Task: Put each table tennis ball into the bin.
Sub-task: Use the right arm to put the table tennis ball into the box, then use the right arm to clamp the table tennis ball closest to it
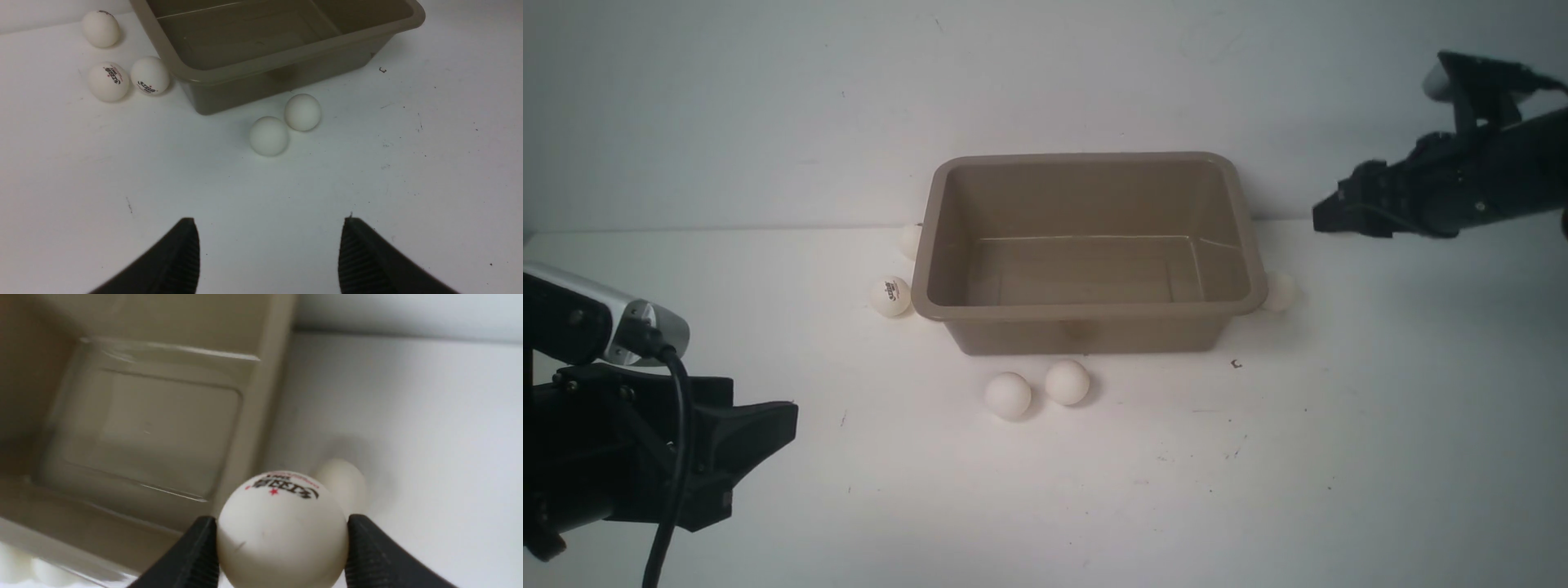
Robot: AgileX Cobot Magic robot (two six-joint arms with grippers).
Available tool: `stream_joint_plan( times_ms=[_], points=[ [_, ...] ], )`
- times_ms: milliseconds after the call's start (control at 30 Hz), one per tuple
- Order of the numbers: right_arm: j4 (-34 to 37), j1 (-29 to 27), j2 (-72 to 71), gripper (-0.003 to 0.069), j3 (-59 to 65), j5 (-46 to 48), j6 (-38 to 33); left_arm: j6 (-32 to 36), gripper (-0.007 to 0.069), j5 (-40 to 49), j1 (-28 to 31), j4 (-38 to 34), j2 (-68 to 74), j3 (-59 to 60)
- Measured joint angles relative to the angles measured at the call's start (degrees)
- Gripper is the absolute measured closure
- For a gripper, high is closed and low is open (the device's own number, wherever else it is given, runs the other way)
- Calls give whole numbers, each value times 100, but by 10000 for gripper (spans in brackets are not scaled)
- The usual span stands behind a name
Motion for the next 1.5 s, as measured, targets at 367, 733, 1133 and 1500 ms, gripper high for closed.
stream_joint_plan(
  times_ms=[367, 733, 1133, 1500],
  points=[
    [1778, 597, 1013, 299, -757, 622, -1813, 2, 206, 13, 0, 0, 0, 0],
    [1661, 597, 1347, 216, -1085, 766, -1902, 2, 206, 24, 0, 0, 0, 0],
    [1573, -307, 1226, 108, -1089, 791, -2181, 2, 206, 145, 0, 0, 0, 0],
    [58, -584, 1519, 108, -1089, 1041, -2547, 14, 206, 157, 0, 0, 0, 0]
  ],
)
